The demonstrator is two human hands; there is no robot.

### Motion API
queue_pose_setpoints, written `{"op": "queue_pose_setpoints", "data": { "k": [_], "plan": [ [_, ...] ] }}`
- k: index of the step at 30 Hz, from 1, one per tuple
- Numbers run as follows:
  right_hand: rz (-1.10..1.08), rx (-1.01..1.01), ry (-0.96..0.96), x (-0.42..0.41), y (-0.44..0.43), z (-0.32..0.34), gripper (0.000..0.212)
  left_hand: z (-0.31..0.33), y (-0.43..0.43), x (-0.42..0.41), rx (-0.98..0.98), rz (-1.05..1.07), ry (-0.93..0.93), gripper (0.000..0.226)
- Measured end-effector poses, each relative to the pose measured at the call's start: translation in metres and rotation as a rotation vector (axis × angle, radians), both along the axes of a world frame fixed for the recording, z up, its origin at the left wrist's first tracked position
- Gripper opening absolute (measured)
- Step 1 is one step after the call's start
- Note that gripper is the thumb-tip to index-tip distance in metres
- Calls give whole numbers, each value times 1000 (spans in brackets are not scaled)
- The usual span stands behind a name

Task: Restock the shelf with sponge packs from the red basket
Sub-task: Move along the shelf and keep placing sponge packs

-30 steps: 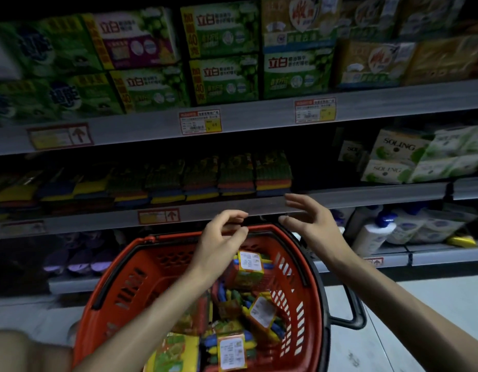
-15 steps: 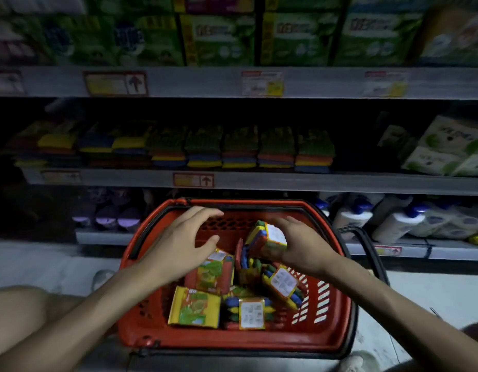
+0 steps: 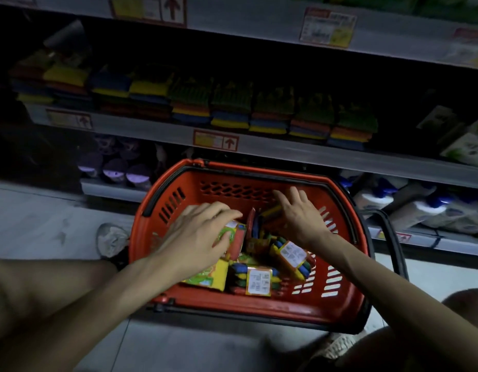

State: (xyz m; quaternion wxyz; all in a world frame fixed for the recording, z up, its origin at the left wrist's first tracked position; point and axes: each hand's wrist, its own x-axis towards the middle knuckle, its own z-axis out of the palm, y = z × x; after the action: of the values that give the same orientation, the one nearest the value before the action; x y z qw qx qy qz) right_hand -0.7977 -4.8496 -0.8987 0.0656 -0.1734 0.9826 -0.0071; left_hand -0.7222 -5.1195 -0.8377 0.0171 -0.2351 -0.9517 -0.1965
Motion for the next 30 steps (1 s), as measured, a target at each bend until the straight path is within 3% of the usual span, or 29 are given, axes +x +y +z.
{"op": "queue_pose_setpoints", "data": {
  "k": [4,6,11,14,18,22,26,30],
  "plan": [
    [24,45,-20,5,7,8,76,-9,9,7,8,-10,-33,38],
    [25,15,-47,9,12,20,77,-9,15,8,82,22,-87,37],
    [23,-286,-22,22,30,64,72,-8,30,-2,460,263,-326,27],
    [-6,-447,58,35,36,81,76,-2,38,-10,742,466,-573,18],
    [32,-573,139,49,34,86,72,8,48,-10,1068,619,-958,48],
    [193,-563,193,57,23,79,70,15,55,-7,1309,669,-1158,59],
    [413,-432,249,67,6,73,62,15,54,-9,1295,572,-1166,54],
    [458,-401,235,65,-5,67,57,8,42,-11,1261,632,-1094,47]
  ]
}}
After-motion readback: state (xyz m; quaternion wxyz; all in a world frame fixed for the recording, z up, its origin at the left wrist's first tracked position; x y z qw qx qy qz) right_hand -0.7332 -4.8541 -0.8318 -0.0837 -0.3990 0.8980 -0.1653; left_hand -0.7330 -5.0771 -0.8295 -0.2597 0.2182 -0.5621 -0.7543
